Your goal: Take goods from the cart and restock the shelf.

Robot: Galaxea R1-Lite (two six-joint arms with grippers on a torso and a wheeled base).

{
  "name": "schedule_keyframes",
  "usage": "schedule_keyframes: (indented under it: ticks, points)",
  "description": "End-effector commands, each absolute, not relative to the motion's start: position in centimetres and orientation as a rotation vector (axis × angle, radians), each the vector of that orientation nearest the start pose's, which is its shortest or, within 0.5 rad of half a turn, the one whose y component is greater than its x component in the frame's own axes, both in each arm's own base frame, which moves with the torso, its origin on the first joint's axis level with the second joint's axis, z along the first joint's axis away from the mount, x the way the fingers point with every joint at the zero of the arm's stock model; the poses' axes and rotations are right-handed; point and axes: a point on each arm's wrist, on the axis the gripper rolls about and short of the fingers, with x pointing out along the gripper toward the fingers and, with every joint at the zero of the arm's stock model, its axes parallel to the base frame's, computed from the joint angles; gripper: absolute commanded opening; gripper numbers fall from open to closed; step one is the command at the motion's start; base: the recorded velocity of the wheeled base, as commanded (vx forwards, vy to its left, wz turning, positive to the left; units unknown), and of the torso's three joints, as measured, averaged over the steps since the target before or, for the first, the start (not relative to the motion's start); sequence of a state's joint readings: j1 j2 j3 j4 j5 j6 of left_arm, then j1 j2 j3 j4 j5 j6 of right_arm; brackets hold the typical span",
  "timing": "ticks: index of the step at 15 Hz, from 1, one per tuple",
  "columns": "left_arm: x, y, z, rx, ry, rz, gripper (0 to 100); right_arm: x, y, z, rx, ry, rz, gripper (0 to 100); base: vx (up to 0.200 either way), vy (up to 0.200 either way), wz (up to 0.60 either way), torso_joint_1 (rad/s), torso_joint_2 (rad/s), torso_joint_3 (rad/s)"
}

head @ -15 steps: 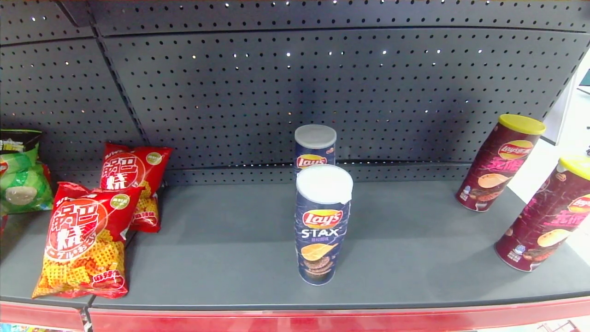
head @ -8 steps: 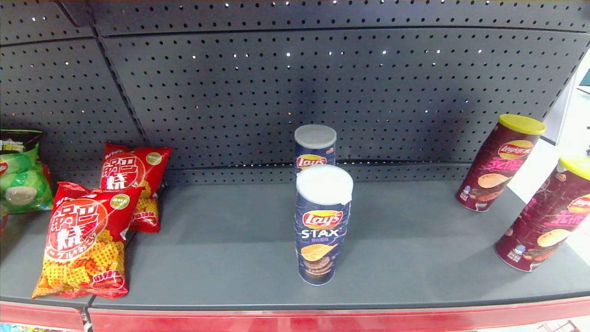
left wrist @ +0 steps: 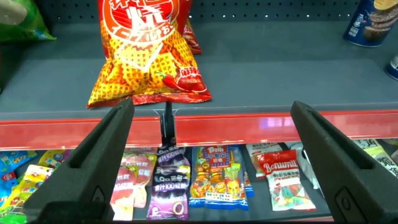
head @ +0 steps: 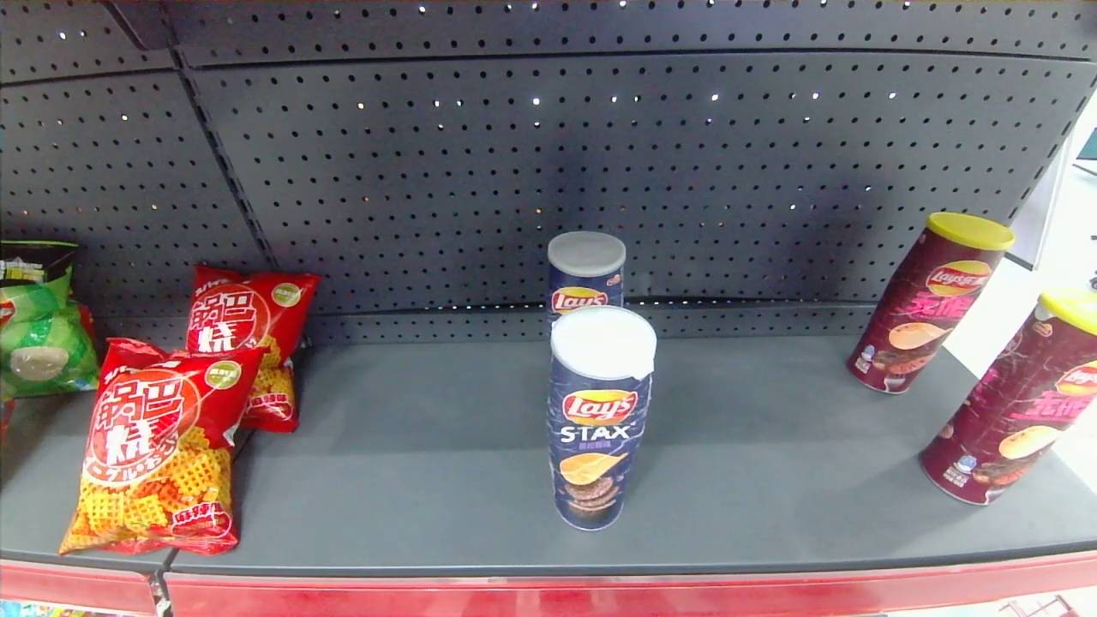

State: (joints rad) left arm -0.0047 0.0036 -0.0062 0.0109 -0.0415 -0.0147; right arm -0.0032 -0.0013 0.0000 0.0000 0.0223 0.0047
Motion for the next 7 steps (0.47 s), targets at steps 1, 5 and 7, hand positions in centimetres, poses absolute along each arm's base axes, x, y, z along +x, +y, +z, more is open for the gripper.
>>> schedule_keyframes:
  ticks: [1, 5, 7]
  points:
    - [-2.29, -0.08, 7.62, -0.014, 0.01, -0.046, 100, -2.28, 0.05, 7.52, 0.005, 0.003, 0.015, 100, 0.0, 0.0, 0.0, 0.0, 0.0, 0.0]
    - [-2.29, -0.08, 7.62, -0.014, 0.01, -0.046, 100, -2.28, 0.04, 7.52, 0.003, 0.003, 0.011, 100, 0.0, 0.0, 0.0, 0.0, 0.0, 0.0]
    - [-2.29, -0.08, 7.62, -0.016, 0.01, -0.046, 100, -2.28, 0.04, 7.52, 0.003, 0.003, 0.011, 100, 0.0, 0.0, 0.0, 0.0, 0.0, 0.0]
